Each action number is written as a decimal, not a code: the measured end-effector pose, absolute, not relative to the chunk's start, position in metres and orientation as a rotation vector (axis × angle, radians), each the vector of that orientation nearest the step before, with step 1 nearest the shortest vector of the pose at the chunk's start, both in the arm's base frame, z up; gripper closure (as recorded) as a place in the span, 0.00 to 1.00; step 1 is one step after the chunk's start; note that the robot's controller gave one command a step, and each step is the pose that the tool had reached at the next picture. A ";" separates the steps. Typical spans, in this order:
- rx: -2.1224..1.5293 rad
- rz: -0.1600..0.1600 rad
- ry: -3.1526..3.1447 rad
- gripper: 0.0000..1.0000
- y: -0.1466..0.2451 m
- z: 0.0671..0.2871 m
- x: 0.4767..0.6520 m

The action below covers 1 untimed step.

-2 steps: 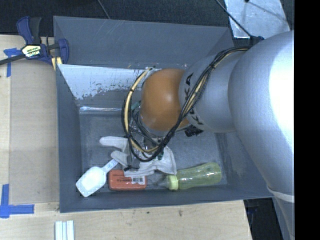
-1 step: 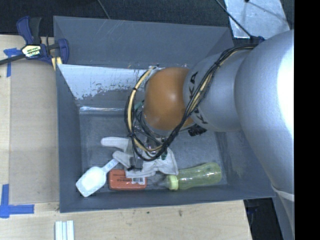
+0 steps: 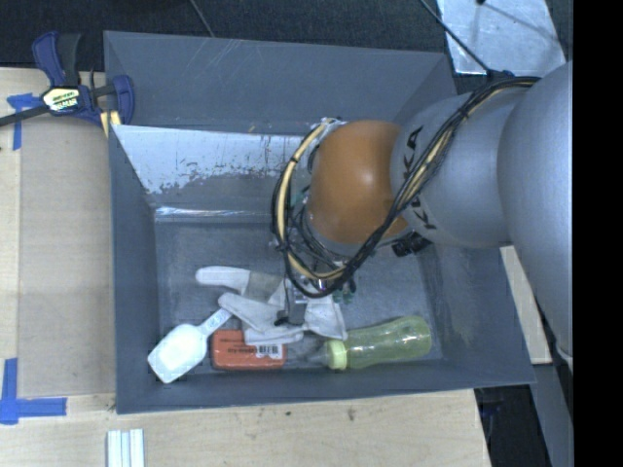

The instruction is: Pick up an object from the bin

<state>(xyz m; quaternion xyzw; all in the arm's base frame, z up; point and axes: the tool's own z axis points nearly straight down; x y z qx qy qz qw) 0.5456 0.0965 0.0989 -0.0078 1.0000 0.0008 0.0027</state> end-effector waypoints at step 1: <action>-0.027 -0.002 3.138 0.00 0.080 0.096 0.546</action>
Offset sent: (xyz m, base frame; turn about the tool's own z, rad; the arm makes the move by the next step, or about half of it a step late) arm -0.0006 -0.0794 -0.0211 0.0210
